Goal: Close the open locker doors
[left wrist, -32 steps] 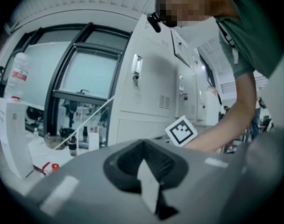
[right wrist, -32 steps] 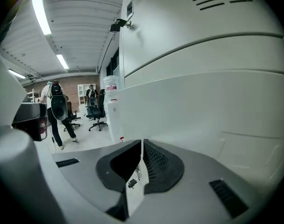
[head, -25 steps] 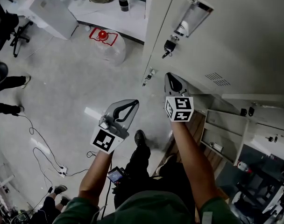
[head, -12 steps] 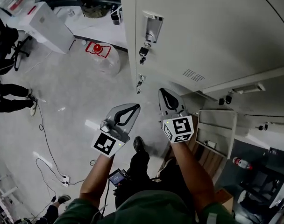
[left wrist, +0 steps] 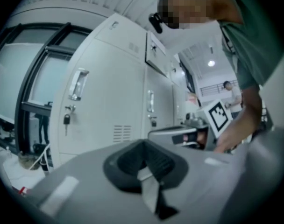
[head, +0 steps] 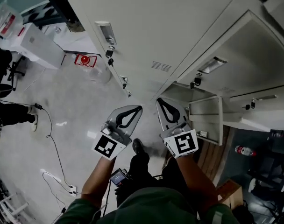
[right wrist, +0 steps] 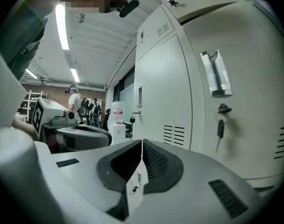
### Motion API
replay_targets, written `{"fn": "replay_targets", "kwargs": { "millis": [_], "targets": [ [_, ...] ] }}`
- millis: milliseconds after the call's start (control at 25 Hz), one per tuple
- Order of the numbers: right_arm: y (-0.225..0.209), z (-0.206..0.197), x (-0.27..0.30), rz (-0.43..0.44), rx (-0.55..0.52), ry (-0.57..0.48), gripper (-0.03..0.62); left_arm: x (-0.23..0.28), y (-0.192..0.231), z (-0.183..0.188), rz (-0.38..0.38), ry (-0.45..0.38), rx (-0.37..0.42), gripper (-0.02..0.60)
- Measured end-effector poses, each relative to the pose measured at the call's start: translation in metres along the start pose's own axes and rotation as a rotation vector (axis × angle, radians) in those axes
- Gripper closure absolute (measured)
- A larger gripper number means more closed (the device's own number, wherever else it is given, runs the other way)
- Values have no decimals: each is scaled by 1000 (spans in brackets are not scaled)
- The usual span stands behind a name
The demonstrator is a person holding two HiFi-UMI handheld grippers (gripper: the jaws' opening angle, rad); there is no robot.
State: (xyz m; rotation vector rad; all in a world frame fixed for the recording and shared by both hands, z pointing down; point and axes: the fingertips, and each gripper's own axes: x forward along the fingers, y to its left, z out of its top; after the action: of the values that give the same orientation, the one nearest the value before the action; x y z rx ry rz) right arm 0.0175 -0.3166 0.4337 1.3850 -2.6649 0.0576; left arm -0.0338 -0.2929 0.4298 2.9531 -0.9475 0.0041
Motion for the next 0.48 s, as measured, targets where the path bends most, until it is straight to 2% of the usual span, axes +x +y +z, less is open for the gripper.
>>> {"fn": "replay_targets", "kwargs": {
  "millis": [200, 480],
  "targets": [
    [-17, 8, -48, -50, 11, -11, 585, 21, -38, 9, -64, -1, 4, 578],
    [-45, -21, -131, -151, 55, 24, 586, 50, -102, 2, -163, 23, 10, 578]
  ]
}}
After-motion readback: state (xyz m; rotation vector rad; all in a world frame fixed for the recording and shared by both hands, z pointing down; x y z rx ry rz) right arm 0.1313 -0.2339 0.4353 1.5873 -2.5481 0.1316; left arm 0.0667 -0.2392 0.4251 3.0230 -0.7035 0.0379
